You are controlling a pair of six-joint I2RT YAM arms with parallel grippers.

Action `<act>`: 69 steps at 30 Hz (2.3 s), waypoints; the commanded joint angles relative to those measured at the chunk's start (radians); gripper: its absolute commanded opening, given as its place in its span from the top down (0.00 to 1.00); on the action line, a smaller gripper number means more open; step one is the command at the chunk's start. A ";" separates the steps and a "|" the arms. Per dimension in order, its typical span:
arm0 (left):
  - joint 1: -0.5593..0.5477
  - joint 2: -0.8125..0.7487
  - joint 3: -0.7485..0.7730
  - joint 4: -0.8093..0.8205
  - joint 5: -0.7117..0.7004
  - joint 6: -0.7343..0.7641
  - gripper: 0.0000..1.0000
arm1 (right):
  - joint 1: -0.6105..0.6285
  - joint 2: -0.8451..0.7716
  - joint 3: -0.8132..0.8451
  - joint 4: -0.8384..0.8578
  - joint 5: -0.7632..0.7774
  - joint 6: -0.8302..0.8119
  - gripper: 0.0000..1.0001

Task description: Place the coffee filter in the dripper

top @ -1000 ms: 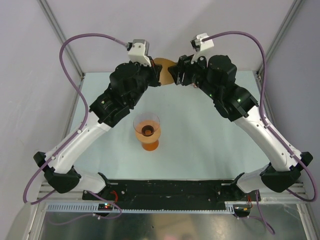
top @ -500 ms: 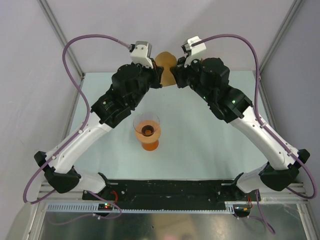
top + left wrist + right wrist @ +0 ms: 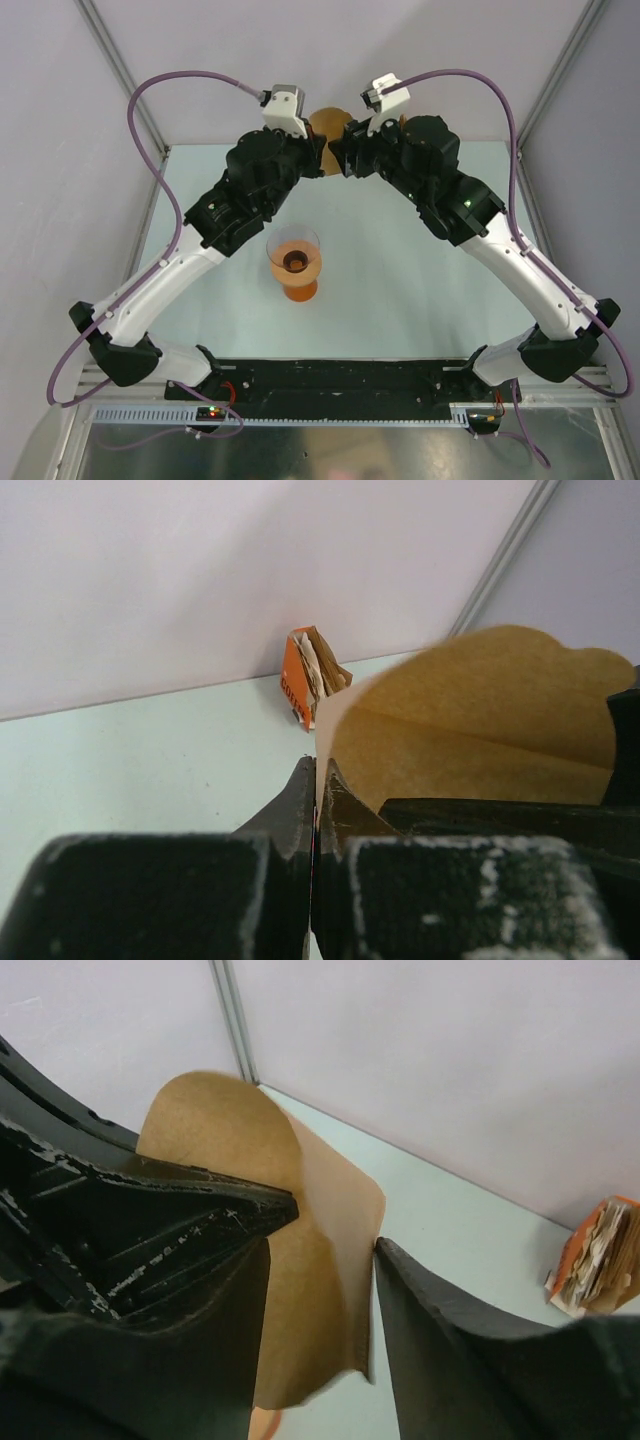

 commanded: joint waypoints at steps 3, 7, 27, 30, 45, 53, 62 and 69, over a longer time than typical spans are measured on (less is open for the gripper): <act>-0.006 -0.036 -0.015 0.063 -0.019 0.012 1.00 | -0.020 -0.038 0.051 -0.027 0.006 0.007 0.43; -0.006 -0.034 -0.017 0.069 -0.008 0.014 1.00 | -0.022 -0.038 0.055 -0.036 0.018 0.014 0.34; -0.018 -0.026 -0.013 0.073 0.031 -0.012 1.00 | -0.037 -0.026 0.042 -0.018 -0.026 0.042 0.66; -0.021 -0.025 -0.014 0.073 0.032 -0.013 1.00 | -0.031 -0.024 0.038 -0.010 -0.034 0.029 0.73; -0.035 -0.013 -0.004 0.073 0.079 -0.026 1.00 | -0.007 0.003 0.068 -0.028 -0.031 0.021 1.00; -0.032 -0.105 -0.076 0.072 0.170 0.069 0.80 | -0.082 -0.026 0.047 -0.050 -0.115 0.025 1.00; 0.163 -0.385 -0.247 -0.018 0.805 0.339 0.28 | -0.431 -0.137 -0.159 0.118 -1.039 0.156 1.00; 0.271 -0.392 -0.252 -0.273 1.078 0.542 0.23 | -0.489 -0.128 -0.230 0.353 -1.456 0.372 1.00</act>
